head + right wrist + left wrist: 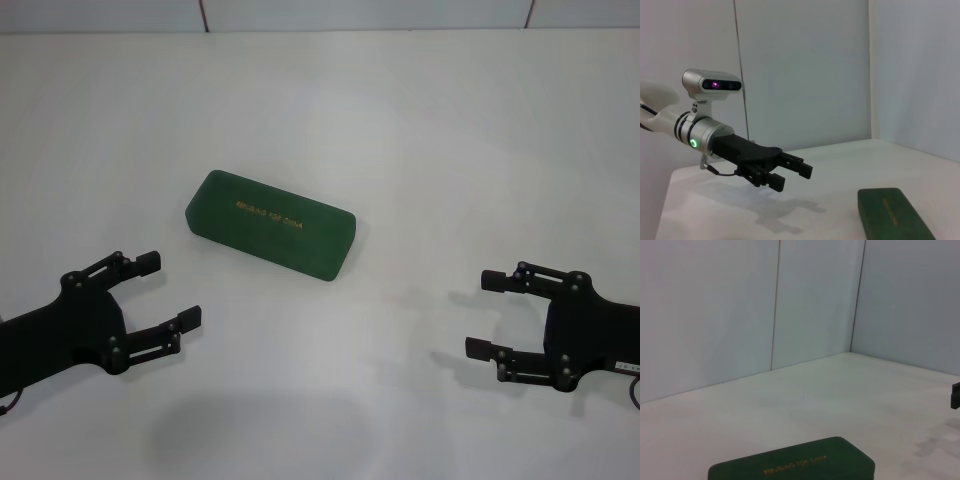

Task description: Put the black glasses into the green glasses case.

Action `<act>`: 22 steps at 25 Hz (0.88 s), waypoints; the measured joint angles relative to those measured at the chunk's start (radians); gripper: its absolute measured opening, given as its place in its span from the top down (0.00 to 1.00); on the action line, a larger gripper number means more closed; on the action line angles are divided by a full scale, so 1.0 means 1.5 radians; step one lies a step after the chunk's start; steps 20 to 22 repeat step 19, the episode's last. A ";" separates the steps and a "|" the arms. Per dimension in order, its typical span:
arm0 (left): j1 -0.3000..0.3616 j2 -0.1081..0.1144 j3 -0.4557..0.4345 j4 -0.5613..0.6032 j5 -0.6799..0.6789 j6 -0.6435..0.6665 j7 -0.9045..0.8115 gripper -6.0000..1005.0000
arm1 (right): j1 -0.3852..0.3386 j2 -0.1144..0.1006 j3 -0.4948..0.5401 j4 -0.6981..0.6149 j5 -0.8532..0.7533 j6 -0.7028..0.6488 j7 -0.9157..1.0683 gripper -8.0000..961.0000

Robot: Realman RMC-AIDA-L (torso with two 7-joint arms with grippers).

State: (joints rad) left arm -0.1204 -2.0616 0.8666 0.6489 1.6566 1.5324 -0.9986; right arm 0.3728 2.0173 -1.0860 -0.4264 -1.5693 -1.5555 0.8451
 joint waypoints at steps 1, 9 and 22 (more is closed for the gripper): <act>0.000 0.000 0.000 0.000 0.000 0.000 0.000 0.13 | 0.000 0.000 0.000 0.000 0.000 0.000 0.000 0.21; -0.004 0.000 0.000 0.000 0.000 0.000 0.000 0.13 | 0.000 0.001 0.000 0.000 0.001 0.000 0.000 0.21; -0.005 -0.001 0.000 0.000 0.000 0.000 0.000 0.13 | 0.005 0.001 0.001 0.000 0.001 -0.003 0.001 0.21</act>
